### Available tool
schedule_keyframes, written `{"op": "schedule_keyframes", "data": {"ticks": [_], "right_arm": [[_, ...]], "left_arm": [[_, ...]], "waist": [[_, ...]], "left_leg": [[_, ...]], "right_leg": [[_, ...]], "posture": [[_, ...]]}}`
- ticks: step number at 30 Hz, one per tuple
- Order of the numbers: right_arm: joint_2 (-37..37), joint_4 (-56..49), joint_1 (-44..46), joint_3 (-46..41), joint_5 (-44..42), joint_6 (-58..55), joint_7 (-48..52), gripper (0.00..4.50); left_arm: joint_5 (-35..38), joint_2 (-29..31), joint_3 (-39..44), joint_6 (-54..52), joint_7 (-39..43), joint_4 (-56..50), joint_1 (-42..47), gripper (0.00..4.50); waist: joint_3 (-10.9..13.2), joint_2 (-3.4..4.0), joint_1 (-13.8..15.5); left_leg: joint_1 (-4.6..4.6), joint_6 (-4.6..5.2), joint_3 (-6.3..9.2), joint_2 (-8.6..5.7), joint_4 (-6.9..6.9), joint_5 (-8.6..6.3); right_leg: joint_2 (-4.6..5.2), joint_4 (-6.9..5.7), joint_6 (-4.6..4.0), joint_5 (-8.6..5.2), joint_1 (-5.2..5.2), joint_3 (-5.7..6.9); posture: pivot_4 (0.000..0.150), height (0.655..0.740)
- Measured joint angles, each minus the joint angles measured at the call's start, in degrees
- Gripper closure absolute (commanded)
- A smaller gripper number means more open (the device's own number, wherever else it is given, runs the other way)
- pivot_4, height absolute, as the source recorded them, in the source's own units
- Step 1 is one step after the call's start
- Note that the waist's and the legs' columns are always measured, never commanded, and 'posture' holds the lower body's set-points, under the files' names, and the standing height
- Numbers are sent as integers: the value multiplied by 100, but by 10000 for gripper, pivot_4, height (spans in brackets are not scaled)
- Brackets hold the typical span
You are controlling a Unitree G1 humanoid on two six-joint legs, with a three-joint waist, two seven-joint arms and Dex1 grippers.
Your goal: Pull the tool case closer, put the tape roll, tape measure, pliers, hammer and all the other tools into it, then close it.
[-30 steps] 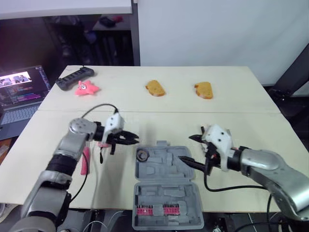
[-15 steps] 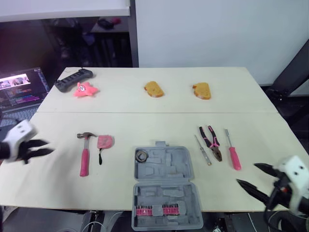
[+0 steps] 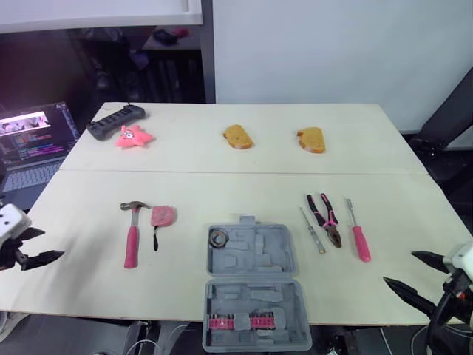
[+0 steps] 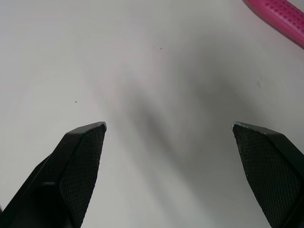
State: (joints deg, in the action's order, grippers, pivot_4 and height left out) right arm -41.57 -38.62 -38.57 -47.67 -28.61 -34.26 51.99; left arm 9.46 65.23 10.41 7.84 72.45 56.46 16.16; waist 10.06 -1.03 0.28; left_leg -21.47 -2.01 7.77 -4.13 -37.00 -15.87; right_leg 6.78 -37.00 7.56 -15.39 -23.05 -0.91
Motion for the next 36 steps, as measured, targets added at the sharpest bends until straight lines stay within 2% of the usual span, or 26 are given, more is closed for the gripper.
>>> {"op": "schedule_keyframes", "data": {"ticks": [4, 9, 13, 16, 19, 21, 22, 23, 29, 36], "right_arm": [[-14, -180, 219, 78, -139, -174, -135, 0], [-221, -510, 769, 531, -423, -599, -433, 0], [-370, -740, 1549, 1351, -637, -970, -791, 0], [-472, -767, 2410, 2350, -615, -1133, -1047, 0], [-477, -757, 3146, 3294, -527, -1213, -1232, 0], [-481, -670, 3396, 3696, -440, -1274, -1308, 0], [-481, -630, 3469, 3809, -409, -1285, -1334, 0], [-480, -585, 3567, 3978, -349, -1293, -1365, 0], [-443, -550, 3843, 4419, -220, -1298, -1525, 0], [-322, -551, 3820, 4540, -194, -1333, -1744, 0]], "left_arm": [[115, -255, 10, -143, 37, -568, -88, 468], [513, -977, -122, -972, 122, -2533, -489, 468], [727, -1600, -700, -1670, 114, -4197, -516, 468], [774, -2236, -1276, -2104, 113, -4871, -101, 8833], [776, -2657, -1678, -2216, 111, -4938, 381, 23890], [672, -2744, -1795, -2192, 82, -4739, 617, 35222], [616, -2787, -1823, -2185, 63, -4670, 681, 38644], [540, -2867, -1889, -2110, 44, -4541, 744, 44589], [282, -3056, -2190, -1880, 66, -4096, 896, 44589], [156, -3321, -2303, -1715, 4, -3905, 1032, 44589]], "waist": [[0, 1, 17], [0, -1, 37], [0, 1, 38], [0, -1, 36], [1, -3, 20], [1, -2, -3], [1, -2, -5], [1, -2, -4], [2, -4, 17], [2, -4, 37]], "left_leg": [[-1, 0, 0, 0, -1, 0], [-8, 0, 1, -1, -4, 0], [-8, 0, 0, -2, -6, 0], [-7, -1, 0, -2, -10, 1], [-10, -1, 0, -4, -8, 1], [-11, -1, 0, -5, -6, 1], [-12, -1, 0, -6, -6, 1], [-13, -1, -1, -7, -7, 1], [-13, 0, 1, -7, -9, 1], [-14, 0, 1, -8, -11, 1]], "right_leg": [[2, 1, 0, 0, 0, -1], [6, 2, -1, 1, -2, -3], [6, 3, -1, 1, -2, -5], [2, 2, -1, 2, -1, -3], [-2, 2, -1, 2, -7, -2], [-3, 2, -1, 1, -11, -2], [-3, 3, -1, 1, -11, -2], [-2, 4, -1, 1, -11, -2], [-2, 4, 0, 2, -10, -2], [-2, 4, 0, 2, -9, -2]], "posture": [[1500, 7400], [1500, 7400], [1500, 7400], [1500, 7400], [1500, 7400], [1500, 7400], [1500, 7400], [1500, 7400], [1500, 7400], [1500, 7400]]}}
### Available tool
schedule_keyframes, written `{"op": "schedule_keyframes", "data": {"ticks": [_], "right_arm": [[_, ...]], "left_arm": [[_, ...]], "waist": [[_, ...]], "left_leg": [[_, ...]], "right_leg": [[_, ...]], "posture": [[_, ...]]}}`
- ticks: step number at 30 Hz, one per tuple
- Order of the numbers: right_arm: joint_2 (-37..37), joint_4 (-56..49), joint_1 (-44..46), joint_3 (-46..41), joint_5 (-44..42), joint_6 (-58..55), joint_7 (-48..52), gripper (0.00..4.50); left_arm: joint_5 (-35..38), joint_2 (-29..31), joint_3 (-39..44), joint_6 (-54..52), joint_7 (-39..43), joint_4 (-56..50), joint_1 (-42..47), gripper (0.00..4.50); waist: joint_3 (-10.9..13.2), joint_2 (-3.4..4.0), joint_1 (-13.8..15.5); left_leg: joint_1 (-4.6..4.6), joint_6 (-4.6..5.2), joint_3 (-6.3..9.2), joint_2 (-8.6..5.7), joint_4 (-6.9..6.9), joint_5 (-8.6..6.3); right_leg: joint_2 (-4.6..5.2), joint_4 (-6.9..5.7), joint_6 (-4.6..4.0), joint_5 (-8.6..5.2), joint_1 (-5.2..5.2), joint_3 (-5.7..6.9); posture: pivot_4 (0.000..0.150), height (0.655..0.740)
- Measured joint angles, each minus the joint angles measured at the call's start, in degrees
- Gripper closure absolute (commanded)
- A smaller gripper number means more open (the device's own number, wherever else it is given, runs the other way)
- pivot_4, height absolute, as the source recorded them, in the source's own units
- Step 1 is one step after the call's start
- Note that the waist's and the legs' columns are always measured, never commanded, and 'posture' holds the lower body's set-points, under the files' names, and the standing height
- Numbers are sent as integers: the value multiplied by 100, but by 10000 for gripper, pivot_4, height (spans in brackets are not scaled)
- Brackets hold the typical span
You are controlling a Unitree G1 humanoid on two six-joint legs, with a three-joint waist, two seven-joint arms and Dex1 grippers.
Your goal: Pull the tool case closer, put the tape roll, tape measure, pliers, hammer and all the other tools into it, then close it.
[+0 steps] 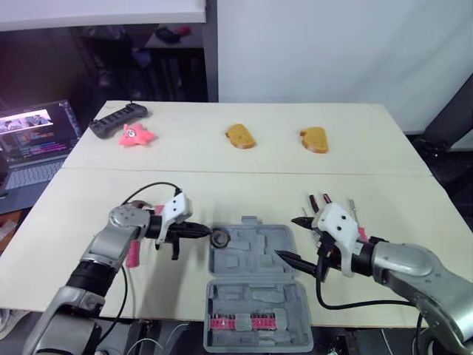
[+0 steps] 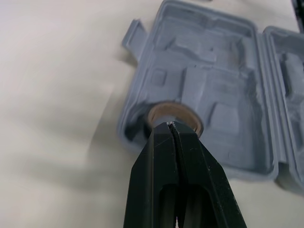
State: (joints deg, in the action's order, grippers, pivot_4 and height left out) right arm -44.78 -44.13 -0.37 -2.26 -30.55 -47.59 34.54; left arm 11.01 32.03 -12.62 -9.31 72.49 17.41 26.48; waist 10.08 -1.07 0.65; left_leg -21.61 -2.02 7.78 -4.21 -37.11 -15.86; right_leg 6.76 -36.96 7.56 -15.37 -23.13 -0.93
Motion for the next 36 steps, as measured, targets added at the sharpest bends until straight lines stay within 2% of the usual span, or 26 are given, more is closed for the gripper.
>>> {"op": "schedule_keyframes", "data": {"ticks": [17, 27, 36], "right_arm": [[42, 0, -31, 94, 5, -43, -223, 0], [47, 0, -84, 50, -14, -57, -280, 0], [115, 0, -53, 3, -61, -120, -358, 0]], "left_arm": [[-575, -96, -227, 400, -282, 183, 38, 44589], [-608, -52, -254, 234, -264, 117, 76, 44589], [-1135, 149, -730, -295, -261, -453, 371, 44589]], "waist": [[-1, 1, -3], [-1, 1, -10], [-1, 1, -10]], "left_leg": [[3, 0, 1, -1, 2, 0], [4, 0, 1, -1, 3, 0], [5, 0, 0, -1, 3, 0]], "right_leg": [[-1, 0, 0, 0, 2, 0], [-2, 0, 0, 0, 3, 0], [-2, 0, 1, -1, 4, 0]], "posture": [[1500, 7400], [1500, 7400], [1500, 7400]]}}
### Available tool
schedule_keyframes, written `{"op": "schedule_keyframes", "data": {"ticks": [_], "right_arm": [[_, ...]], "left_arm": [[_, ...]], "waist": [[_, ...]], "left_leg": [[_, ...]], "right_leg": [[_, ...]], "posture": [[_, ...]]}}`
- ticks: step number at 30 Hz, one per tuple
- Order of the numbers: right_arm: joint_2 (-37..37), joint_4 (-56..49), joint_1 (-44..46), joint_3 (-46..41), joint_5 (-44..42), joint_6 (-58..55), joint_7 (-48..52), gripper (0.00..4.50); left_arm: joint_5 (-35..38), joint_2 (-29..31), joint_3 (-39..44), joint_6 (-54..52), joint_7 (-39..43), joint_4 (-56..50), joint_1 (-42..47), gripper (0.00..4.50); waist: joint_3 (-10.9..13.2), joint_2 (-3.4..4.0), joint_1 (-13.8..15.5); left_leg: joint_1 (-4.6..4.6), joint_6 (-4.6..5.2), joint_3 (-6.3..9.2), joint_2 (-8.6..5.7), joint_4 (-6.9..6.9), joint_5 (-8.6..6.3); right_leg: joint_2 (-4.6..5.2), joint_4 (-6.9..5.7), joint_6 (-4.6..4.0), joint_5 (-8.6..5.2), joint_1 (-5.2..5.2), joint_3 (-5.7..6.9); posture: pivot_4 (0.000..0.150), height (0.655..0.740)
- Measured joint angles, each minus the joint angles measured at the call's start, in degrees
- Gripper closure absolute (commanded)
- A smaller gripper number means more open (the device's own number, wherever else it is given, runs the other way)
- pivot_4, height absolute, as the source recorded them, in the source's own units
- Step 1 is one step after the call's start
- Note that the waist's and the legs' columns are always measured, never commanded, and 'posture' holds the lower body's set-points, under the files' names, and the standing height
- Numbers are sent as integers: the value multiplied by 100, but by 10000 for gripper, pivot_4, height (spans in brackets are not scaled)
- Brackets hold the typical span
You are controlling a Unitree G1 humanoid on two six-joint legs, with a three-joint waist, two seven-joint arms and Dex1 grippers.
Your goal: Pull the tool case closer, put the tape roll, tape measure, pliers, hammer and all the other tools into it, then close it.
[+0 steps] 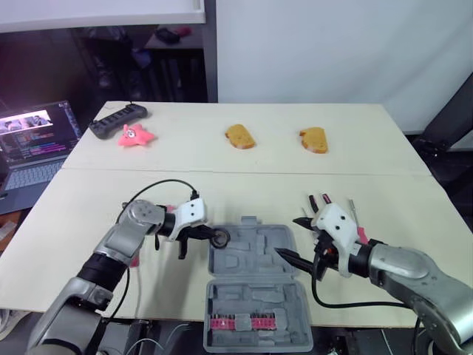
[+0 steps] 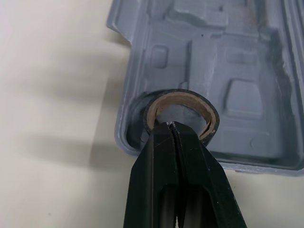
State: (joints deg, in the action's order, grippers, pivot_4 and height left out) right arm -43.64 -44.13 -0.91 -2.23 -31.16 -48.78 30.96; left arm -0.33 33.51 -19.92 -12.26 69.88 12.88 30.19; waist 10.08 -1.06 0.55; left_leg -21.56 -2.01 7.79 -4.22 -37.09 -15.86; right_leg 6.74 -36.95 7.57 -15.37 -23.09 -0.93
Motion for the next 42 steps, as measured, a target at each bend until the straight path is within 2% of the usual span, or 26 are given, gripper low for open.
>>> {"op": "schedule_keyframes", "data": {"ticks": [23, 33, 42], "right_arm": [[202, 0, 67, 0, 2, -83, -246, 0], [205, 0, 109, 0, 34, -79, -256, 0], [205, 7, 117, 1, 60, -67, -234, 0]], "left_arm": [[-596, 67, -645, -243, 7, -141, 377, 44589], [-401, -141, -490, -313, 54, 214, 545, 44589], [-23, -25, -95, -642, 156, 194, 564, 44589]], "waist": [[-25, 30, -30], [-25, 28, -34], [-15, 18, -22]], "left_leg": [[16, 1, 0, 2, 2, 0], [9, 1, 3, 2, 2, 0], [-5, 1, 4, 2, 1, 0]], "right_leg": [[-3, 2, 1, -1, 15, 0], [-6, 3, 2, -2, 10, 1], [-5, 3, 2, -2, -2, 1]], "posture": [[1500, 7400], [1500, 7400], [1500, 7400]]}}
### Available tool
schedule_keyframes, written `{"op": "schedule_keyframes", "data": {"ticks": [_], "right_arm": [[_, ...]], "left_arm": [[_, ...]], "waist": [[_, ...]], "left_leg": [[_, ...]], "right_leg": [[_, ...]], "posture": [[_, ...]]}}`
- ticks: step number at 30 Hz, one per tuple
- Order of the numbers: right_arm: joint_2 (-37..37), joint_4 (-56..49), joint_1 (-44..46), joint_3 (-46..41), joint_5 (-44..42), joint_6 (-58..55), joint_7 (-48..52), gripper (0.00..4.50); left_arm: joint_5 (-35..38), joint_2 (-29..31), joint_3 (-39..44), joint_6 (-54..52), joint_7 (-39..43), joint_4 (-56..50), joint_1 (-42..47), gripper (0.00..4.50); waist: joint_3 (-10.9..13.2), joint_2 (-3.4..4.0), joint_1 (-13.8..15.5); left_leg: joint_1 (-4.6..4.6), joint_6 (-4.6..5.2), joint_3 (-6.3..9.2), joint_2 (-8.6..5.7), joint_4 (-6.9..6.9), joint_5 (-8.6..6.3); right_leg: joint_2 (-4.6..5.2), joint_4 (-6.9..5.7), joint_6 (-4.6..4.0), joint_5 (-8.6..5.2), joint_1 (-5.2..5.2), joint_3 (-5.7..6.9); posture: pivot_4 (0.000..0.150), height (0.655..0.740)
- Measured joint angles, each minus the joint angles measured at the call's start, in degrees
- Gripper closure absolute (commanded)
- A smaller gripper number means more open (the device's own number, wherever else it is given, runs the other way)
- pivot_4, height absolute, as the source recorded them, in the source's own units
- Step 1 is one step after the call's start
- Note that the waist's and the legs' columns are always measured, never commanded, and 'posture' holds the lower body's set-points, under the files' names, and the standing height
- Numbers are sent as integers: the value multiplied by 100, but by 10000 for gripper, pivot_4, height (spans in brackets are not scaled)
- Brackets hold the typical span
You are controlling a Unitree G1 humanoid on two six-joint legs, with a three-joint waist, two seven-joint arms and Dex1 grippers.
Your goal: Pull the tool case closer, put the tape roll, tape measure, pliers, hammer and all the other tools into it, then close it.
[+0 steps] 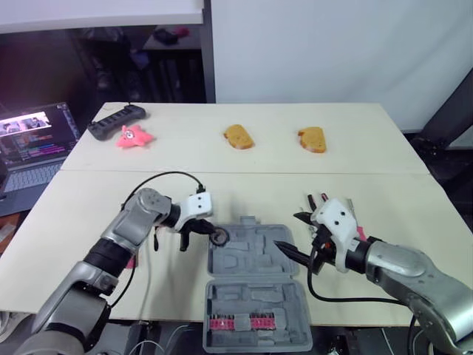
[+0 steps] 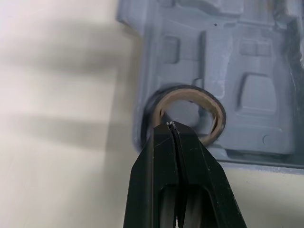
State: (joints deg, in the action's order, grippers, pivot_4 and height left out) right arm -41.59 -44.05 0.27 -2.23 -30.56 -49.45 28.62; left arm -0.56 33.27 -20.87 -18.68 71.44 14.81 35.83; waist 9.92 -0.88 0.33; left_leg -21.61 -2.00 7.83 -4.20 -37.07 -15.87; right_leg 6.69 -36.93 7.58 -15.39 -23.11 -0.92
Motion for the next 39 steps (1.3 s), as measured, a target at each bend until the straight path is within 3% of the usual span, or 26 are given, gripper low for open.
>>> {"op": "schedule_keyframes", "data": {"ticks": [15, 24, 33, 39], "right_arm": [[1, 1, -8, 0, 1, 34, -4, 0], [8, 1, -18, 0, 2, 33, -40, 0], [6, 1, -51, -2, 1, 31, -60, 0], [5, 1, -49, -5, 2, 31, -61, 0]], "left_arm": [[194, -226, 30, 9, -69, -201, -117, 44589], [150, -685, -6, 746, -423, 449, -396, 44589], [220, -693, 147, 1552, -505, 1104, -527, 44589], [428, -832, 312, 1558, -484, 1283, -536, 44589]], "waist": [[1, 0, 18], [2, -1, 39], [1, 0, 30], [1, 1, 28]], "left_leg": [[-2, 0, 0, -1, 0, 0], [-5, 0, 1, -1, -1, 0], [-2, 0, 0, -1, 0, 0], [-1, 0, 0, -1, 0, 0]], "right_leg": [[0, 2, 0, 0, -1, -1], [5, 7, 0, 1, -1, 0], [4, 6, 0, 1, -1, 0], [3, 6, 0, 1, 0, 0]], "posture": [[1500, 7400], [1500, 7400], [1500, 7400], [1500, 7400]]}}
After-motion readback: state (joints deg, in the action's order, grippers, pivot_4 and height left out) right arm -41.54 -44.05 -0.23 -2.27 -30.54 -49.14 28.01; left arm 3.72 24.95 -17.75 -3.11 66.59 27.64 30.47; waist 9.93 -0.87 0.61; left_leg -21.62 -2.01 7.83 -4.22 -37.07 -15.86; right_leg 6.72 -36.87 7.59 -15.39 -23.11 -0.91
